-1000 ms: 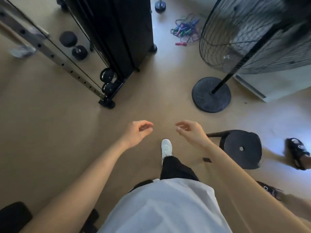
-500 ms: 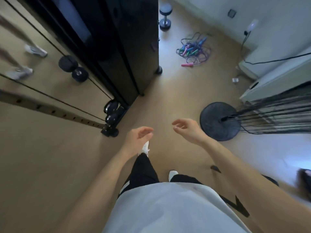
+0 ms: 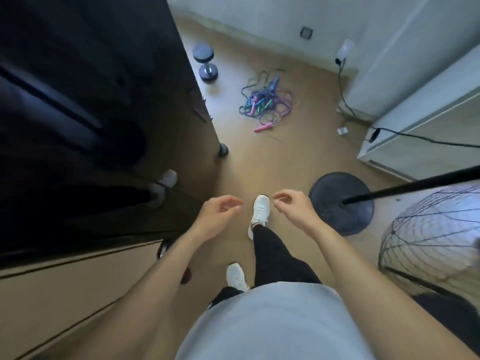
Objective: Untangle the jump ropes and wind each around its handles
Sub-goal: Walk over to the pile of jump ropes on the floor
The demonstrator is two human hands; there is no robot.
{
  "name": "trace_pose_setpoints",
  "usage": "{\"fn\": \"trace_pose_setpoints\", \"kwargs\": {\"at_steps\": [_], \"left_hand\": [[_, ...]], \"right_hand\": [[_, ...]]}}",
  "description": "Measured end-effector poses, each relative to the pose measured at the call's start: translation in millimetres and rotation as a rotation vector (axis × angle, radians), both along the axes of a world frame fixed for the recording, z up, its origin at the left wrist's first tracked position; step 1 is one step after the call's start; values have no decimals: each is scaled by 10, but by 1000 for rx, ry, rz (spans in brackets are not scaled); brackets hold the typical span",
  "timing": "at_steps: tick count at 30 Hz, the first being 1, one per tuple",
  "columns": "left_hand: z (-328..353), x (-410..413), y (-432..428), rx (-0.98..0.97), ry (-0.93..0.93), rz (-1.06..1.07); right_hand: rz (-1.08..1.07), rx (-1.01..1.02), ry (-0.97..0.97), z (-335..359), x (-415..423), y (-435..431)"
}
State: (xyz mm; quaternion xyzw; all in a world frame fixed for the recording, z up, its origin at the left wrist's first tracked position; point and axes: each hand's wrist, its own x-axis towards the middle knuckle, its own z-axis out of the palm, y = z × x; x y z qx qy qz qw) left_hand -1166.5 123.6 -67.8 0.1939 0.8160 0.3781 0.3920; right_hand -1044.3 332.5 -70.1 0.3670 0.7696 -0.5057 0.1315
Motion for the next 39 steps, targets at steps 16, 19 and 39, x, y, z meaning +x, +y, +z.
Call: {"fn": "trace_pose_setpoints", "kwargs": {"at_steps": [16,19,39], "left_hand": [[-87,-2731,2613,-1,-65,-128],[-229,-3283,3177,-8,-89,-176],[-793,-6092,6351,-219,-52,-497]], "right_hand": [[-212,3,20,-239,-2172,2593],[-247,18,9,-271,-2514,2948],[-515,-36,85,-979,-4989,5557]]}}
